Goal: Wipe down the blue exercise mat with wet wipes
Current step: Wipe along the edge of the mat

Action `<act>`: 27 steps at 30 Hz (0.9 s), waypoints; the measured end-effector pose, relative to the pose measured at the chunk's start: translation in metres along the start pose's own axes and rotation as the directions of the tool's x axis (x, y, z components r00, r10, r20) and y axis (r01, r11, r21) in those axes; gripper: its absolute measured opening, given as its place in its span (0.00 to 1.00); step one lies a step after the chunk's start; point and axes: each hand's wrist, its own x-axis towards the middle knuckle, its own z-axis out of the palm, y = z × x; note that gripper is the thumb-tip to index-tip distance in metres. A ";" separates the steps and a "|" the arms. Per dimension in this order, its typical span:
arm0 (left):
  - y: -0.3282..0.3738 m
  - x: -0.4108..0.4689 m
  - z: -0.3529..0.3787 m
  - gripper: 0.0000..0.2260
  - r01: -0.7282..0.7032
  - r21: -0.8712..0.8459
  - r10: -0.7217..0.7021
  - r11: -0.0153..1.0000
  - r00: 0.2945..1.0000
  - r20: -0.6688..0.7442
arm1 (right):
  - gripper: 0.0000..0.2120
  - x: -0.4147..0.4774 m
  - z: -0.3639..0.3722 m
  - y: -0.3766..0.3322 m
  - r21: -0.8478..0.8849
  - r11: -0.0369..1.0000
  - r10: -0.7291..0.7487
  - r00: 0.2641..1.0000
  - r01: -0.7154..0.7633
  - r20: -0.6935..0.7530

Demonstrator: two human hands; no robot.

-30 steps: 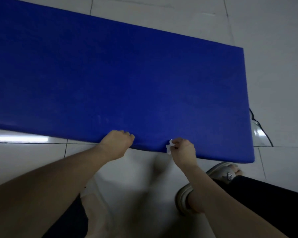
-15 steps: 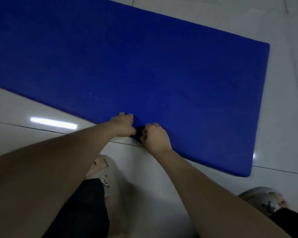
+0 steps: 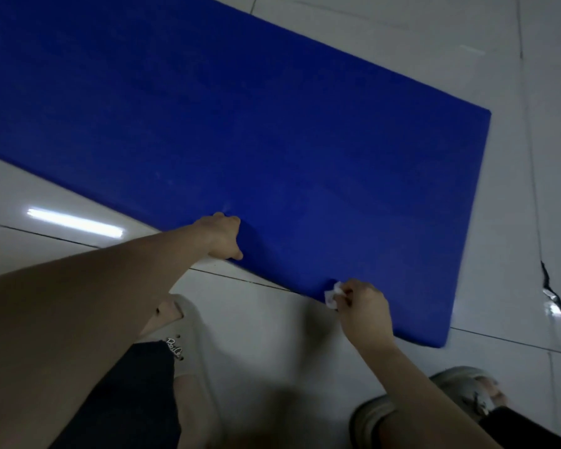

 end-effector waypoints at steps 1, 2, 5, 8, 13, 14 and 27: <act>-0.001 0.000 0.000 0.18 -0.002 0.002 0.002 1.000 1.000 -0.003 | 0.09 0.003 0.008 -0.017 0.023 0.999 -0.029 1.000 0.029 -0.001; -0.001 0.001 0.000 0.18 -0.002 0.005 0.002 1.000 1.000 -0.004 | 0.10 0.007 0.018 -0.037 0.056 0.997 -0.062 0.998 0.061 0.004; 0.000 0.002 -0.001 0.20 0.017 0.019 -0.017 1.000 1.000 0.013 | 0.09 0.022 0.047 -0.106 0.112 0.984 -0.139 0.990 0.135 0.025; 0.002 0.003 -0.004 0.23 0.012 0.035 -0.013 0.999 1.000 0.025 | 0.06 0.034 0.058 -0.146 0.013 0.976 -0.216 0.975 0.216 0.043; 0.005 0.001 -0.006 0.21 0.017 0.042 -0.018 0.999 0.999 0.027 | 0.09 0.026 0.040 -0.108 -0.103 0.936 -0.338 0.941 0.337 0.010; 0.005 0.000 -0.006 0.20 0.016 0.038 -0.017 0.999 1.000 0.022 | 0.08 0.021 0.036 -0.092 -0.118 0.940 -0.321 0.947 0.319 -0.004; 0.006 -0.001 -0.007 0.19 0.020 0.057 -0.022 0.998 0.999 0.036 | 0.14 -0.007 0.019 -0.022 -0.191 0.975 -0.126 0.991 0.115 -0.044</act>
